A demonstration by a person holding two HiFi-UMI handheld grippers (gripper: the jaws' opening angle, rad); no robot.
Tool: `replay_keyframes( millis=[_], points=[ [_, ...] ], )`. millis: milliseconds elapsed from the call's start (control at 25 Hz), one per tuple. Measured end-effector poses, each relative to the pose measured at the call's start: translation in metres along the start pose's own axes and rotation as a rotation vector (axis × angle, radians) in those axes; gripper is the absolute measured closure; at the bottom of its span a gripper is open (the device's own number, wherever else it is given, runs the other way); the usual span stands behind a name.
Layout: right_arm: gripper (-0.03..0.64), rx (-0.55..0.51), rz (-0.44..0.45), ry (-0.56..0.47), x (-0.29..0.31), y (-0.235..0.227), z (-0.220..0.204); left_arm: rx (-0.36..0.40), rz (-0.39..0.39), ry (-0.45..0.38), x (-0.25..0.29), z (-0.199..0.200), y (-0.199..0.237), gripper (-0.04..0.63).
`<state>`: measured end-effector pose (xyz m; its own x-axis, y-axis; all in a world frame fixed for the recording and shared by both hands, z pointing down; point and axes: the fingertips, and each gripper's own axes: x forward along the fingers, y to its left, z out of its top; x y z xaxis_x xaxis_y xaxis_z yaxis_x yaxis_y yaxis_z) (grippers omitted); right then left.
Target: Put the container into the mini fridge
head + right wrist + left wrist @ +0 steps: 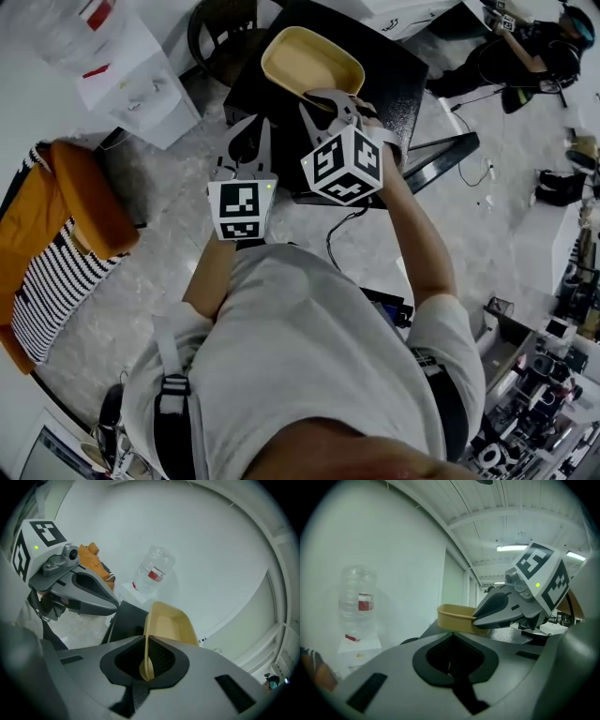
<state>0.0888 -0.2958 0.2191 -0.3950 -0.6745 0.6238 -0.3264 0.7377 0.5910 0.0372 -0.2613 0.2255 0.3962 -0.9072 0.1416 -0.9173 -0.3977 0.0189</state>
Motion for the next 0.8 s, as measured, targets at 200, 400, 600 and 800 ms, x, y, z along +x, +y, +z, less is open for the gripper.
replay_keyframes(
  millis=[200, 400, 600, 800],
  points=[
    [0.565, -0.002, 0.019, -0.025, -0.017, 0.013, -0.007, 0.0, 0.012, 0.014, -0.006, -0.005, -0.014, 0.584],
    [0.565, -0.006, 0.026, -0.04, -0.033, 0.02, -0.013, 0.005, 0.022, 0.02, -0.014, -0.005, -0.028, 0.583],
    [0.565, -0.005, 0.035, -0.056, -0.049, 0.028, -0.019, 0.012, 0.029, 0.027, -0.021, -0.006, -0.042, 0.584],
    [0.565, 0.001, 0.047, -0.071, -0.064, 0.037, -0.027, 0.021, 0.037, 0.039, -0.028, -0.008, -0.056, 0.584]
  ],
)
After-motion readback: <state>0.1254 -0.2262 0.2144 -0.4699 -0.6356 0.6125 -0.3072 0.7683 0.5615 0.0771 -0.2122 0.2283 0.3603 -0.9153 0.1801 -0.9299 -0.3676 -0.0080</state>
